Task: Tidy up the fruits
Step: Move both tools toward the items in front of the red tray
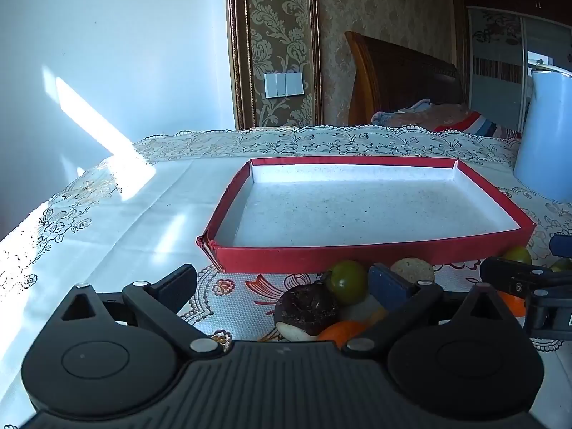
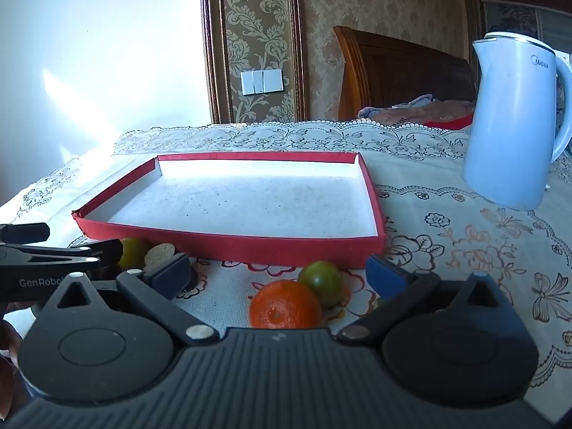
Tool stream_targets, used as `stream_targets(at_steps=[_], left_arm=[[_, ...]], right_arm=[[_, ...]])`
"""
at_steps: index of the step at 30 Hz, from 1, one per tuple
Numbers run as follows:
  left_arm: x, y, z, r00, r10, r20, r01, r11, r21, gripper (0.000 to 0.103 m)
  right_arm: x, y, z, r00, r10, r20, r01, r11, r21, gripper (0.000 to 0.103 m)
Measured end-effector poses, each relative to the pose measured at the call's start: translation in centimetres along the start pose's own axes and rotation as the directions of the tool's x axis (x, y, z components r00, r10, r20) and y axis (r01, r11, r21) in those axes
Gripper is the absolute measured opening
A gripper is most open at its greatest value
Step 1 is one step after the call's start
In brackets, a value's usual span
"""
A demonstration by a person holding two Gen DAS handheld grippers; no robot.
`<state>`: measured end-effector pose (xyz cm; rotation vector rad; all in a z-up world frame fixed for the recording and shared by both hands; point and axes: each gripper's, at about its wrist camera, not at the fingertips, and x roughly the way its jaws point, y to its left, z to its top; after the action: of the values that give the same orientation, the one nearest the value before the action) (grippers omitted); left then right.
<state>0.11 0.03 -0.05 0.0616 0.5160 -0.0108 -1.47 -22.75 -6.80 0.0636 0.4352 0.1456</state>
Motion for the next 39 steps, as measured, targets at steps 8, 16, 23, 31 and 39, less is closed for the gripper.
stream_targets(at_steps=[8,16,23,31,39], left_arm=[[-0.6,0.0,0.0,0.999,-0.032,0.006,0.032,0.999,0.014,0.103],[-0.4,-0.4,0.0,1.0,-0.017,0.002,0.017,0.999,0.029,0.103],[-0.2,-0.3,-0.1,1.0,-0.008,0.001,0.008,0.999,0.031,0.103],[0.0,-0.4,-0.3,1.0,0.012,0.008,-0.013,0.999,0.044,0.103],[0.0,-0.6,-0.4,1.0,0.014,0.009,-0.015,0.998,0.058,0.103]], right_arm=[[0.3,0.0,-0.1,1.0,-0.017,-0.026,0.017,1.0,-0.014,0.103],[0.2,0.3,-0.3,0.999,-0.029,-0.023,0.029,0.999,-0.029,0.103],[-0.3,0.7,-0.4,0.999,-0.043,0.014,0.044,0.998,-0.055,0.103],[-1.8,2.4,-0.8,0.992,-0.061,0.115,0.078,0.985,-0.153,0.103],[-2.0,3.7,-1.0,0.989,-0.074,0.127,0.101,0.969,-0.226,0.103]])
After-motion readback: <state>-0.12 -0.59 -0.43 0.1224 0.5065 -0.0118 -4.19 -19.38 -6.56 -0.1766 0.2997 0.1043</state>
